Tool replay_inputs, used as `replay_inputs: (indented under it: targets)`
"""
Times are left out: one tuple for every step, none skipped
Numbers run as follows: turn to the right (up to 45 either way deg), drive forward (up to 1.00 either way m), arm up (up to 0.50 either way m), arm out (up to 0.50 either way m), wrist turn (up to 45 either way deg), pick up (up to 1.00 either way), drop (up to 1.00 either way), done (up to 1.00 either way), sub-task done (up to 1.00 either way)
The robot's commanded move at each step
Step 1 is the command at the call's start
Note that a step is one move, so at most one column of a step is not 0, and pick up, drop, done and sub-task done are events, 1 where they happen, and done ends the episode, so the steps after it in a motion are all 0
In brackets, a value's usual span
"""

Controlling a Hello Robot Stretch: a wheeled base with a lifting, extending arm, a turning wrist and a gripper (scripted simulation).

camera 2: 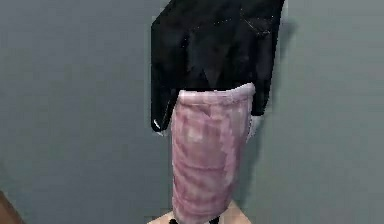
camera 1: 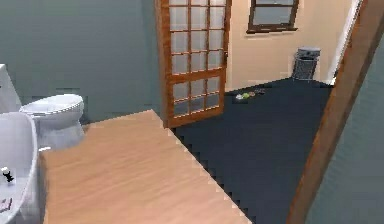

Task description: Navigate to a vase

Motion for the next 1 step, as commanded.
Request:
replay_inputs:
  targets:
    - [-6.0,0.0,0.0,0.0,0.0,0.0,0.0,0.0,0.0]
